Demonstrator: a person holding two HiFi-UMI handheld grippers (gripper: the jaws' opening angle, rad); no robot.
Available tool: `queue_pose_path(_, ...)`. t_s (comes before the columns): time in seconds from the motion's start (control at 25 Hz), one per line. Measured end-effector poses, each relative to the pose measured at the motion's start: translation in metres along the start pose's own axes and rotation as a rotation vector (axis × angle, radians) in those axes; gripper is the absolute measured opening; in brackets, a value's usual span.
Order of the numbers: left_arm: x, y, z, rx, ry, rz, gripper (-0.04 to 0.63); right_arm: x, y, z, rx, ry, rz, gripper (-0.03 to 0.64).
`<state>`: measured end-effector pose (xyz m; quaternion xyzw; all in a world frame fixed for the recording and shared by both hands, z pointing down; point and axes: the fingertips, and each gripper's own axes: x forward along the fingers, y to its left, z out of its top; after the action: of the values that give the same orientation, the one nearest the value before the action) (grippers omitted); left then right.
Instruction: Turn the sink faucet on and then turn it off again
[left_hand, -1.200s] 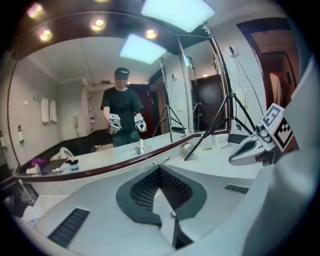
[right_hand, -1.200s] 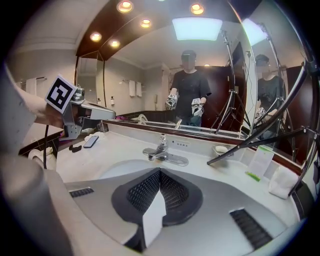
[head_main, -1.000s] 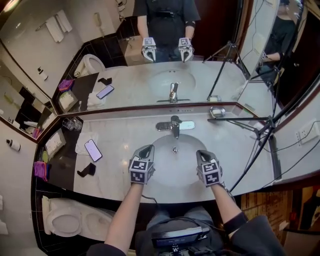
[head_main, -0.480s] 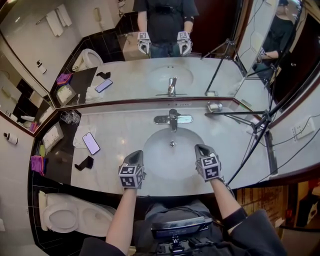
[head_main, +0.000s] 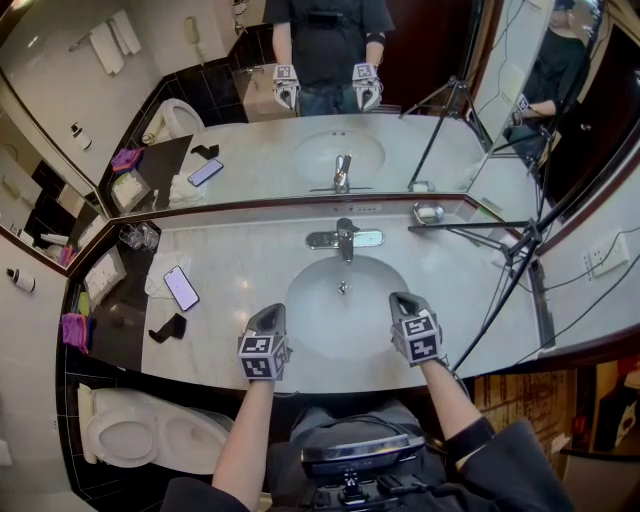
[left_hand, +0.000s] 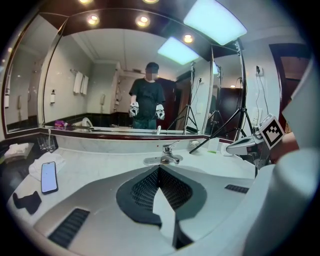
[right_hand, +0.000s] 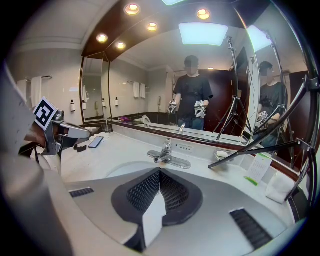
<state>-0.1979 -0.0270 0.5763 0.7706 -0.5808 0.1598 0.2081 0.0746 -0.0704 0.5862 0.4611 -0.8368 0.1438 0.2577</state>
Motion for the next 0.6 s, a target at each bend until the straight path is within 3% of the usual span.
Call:
queue_pose_path(0.36, 0.038, -0.019, 0.027, 0.137, -0.019, -0.048, 0.018, 0.008, -0.006, 0.004, -0.01, 0.007, 0.003, 0.017)
queue_pose_path(0.6, 0.085, -0.049, 0.055, 0.257, 0.005, -0.138, 0.072, 0.024, -0.017, 0.01, -0.015, 0.009, 0.015, 0.017)
